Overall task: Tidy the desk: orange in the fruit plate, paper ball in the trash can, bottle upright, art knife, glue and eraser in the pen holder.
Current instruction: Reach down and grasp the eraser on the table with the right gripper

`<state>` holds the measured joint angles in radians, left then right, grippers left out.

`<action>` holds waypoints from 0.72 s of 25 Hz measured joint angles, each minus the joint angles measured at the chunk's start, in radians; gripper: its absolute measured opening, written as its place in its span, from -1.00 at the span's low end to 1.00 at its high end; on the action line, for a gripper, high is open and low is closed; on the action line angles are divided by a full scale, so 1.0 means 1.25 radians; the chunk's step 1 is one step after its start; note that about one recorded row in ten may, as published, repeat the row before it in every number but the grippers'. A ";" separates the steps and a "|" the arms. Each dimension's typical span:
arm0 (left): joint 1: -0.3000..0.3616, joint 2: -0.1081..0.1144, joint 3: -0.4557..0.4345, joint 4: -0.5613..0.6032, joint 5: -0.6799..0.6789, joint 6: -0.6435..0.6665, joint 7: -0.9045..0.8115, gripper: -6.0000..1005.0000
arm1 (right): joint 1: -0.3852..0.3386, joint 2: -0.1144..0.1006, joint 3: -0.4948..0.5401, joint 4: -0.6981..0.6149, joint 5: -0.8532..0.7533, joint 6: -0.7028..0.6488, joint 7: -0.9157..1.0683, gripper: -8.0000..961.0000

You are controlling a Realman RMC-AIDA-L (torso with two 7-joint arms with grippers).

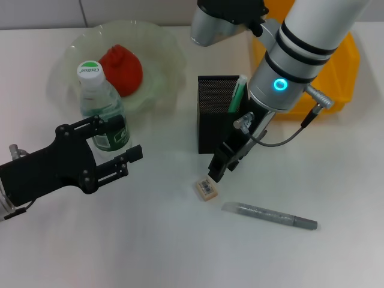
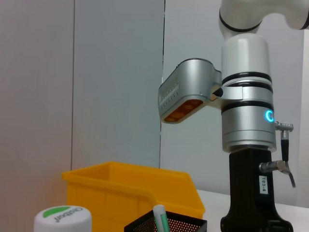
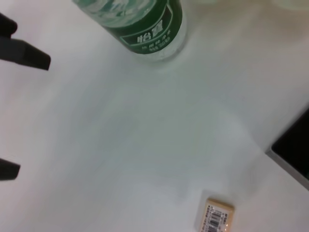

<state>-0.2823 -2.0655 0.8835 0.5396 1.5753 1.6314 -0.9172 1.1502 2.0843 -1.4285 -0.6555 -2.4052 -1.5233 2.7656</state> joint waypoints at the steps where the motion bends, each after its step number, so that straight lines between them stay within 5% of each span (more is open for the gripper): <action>1: 0.000 0.000 0.000 0.000 0.000 0.000 0.001 0.29 | 0.001 0.001 0.000 0.003 0.001 0.003 0.000 -0.15; 18: -0.001 0.000 -0.003 -0.005 0.000 -0.007 0.007 0.29 | 0.019 0.004 -0.021 0.061 0.033 0.051 -0.001 -0.15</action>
<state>-0.2834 -2.0649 0.8799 0.5338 1.5757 1.6231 -0.9087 1.1740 2.0899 -1.4547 -0.5795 -2.3641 -1.4598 2.7641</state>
